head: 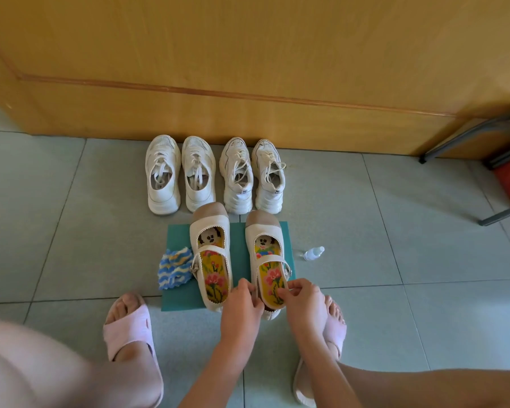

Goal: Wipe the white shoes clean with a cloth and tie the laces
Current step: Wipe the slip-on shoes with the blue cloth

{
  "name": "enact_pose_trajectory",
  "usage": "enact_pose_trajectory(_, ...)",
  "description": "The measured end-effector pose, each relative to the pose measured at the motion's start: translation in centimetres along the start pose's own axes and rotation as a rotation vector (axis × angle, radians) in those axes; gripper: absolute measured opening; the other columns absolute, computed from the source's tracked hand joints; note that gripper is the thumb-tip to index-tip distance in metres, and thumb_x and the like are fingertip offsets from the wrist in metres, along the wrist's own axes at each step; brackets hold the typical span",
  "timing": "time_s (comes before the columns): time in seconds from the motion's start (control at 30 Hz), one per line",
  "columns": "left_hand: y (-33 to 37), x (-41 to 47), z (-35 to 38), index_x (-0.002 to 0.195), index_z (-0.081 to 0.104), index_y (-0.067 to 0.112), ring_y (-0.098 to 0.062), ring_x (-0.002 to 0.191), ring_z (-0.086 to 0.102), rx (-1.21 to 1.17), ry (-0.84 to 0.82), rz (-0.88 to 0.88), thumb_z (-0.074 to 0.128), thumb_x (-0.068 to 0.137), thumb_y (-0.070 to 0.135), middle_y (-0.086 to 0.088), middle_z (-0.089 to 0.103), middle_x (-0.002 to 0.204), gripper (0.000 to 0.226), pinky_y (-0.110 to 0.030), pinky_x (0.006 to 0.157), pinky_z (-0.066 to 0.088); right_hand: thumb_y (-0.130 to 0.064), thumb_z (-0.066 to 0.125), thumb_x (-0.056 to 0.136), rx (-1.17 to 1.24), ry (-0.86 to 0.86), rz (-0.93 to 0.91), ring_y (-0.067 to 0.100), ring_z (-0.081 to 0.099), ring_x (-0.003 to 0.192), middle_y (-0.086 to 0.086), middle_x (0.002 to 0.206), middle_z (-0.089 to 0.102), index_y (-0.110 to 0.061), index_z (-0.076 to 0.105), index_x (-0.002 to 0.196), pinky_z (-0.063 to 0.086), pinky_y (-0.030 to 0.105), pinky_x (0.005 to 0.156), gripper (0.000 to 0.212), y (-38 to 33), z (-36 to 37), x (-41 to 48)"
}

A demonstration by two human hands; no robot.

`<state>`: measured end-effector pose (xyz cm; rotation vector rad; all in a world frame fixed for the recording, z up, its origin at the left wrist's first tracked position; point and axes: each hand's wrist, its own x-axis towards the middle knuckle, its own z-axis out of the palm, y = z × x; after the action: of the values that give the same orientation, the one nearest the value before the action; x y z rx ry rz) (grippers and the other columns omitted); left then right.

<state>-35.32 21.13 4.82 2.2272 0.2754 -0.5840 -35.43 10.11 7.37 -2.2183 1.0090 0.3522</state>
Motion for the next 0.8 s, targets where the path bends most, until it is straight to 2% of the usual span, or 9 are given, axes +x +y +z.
enact_pose_trajectory(0.23,-0.1,0.2,-0.1,0.096,0.046,0.017,-0.012,0.074,0.063,-0.023,-0.022,0.01,0.066,0.085,0.022,0.001,0.062,0.085,0.023,-0.027,0.067,0.056,-0.028,0.069,0.082,0.046,0.094,-0.003,0.015,0.064,0.077,-0.002,0.09,0.071,-0.022,0.069,0.096,0.047,0.025,0.058,0.015,-0.3,1.4,-0.6)
enact_pose_trajectory(0.37,-0.4,0.3,-0.1,0.095,0.047,0.016,-0.013,0.07,0.065,-0.058,-0.038,-0.012,0.067,0.084,0.021,0.0,0.063,0.082,0.024,-0.031,0.067,0.058,-0.029,0.069,0.082,-0.019,0.104,-0.005,0.014,0.063,0.076,-0.002,0.091,0.07,-0.024,0.068,0.097,0.04,0.022,0.053,0.016,-0.2,1.8,-0.6)
enact_pose_trajectory(0.43,-0.4,0.3,0.0,0.095,0.046,0.016,-0.013,0.07,0.065,-0.043,-0.035,0.002,0.066,0.084,0.022,0.0,0.063,0.082,0.023,-0.033,0.068,0.057,-0.029,0.067,0.083,-0.089,0.111,-0.03,0.013,0.06,0.08,-0.004,0.091,0.069,-0.025,0.067,0.094,0.04,0.022,0.055,0.012,0.1,2.2,-0.8)
enact_pose_trajectory(0.5,-0.3,0.1,0.1,0.097,0.047,0.017,-0.013,0.072,0.064,-0.035,-0.031,0.012,0.065,0.084,0.023,0.0,0.063,0.083,0.023,-0.032,0.07,0.056,-0.027,0.068,0.082,-0.21,0.15,-0.113,0.013,0.052,0.09,-0.006,0.096,0.063,-0.024,0.066,0.092,0.038,0.023,0.065,0.011,0.6,2.7,-1.0)
enact_pose_trajectory(0.57,-0.2,0.1,0.2,0.098,0.048,0.017,-0.013,0.073,0.064,-0.048,-0.026,0.003,0.066,0.084,0.023,0.0,0.064,0.084,0.023,-0.03,0.07,0.055,-0.029,0.071,0.08,-0.274,0.183,-0.15,0.014,0.046,0.095,-0.005,0.102,0.053,-0.023,0.065,0.094,0.034,0.021,0.072,0.016,1.0,2.9,-0.7)
enact_pose_trajectory(0.63,-0.1,0.1,0.2,0.097,0.049,0.018,-0.013,0.072,0.064,-0.048,-0.016,-0.001,0.066,0.084,0.022,0.0,0.064,0.084,0.022,-0.029,0.067,0.055,-0.03,0.073,0.078,-0.251,0.178,-0.136,0.015,0.048,0.097,-0.003,0.107,0.044,-0.022,0.062,0.099,0.039,0.022,0.074,0.025,1.2,2.8,-0.2)
enact_pose_trajectory(0.7,-0.1,0.1,0.1,0.098,0.049,0.018,-0.013,0.072,0.064,-0.034,-0.012,-0.011,0.065,0.085,0.021,0.0,0.064,0.085,0.021,-0.028,0.066,0.055,-0.031,0.074,0.077,-0.19,0.163,-0.157,0.017,0.052,0.094,-0.002,0.111,0.041,-0.019,0.052,0.107,0.042,0.024,0.067,0.039,1.1,2.8,0.4)
enact_pose_trajectory(0.8,-0.2,0.2,-0.1,0.102,0.049,0.019,-0.013,0.071,0.065,-0.031,-0.022,-0.027,0.064,0.085,0.02,0.0,0.064,0.086,0.023,-0.03,0.066,0.057,-0.042,0.073,0.076,-0.036,0.121,-0.116,0.015,0.053,0.093,-0.005,0.109,0.041,-0.019,0.043,0.11,0.036,0.024,0.057,0.051,0.4,2.6,1.5)
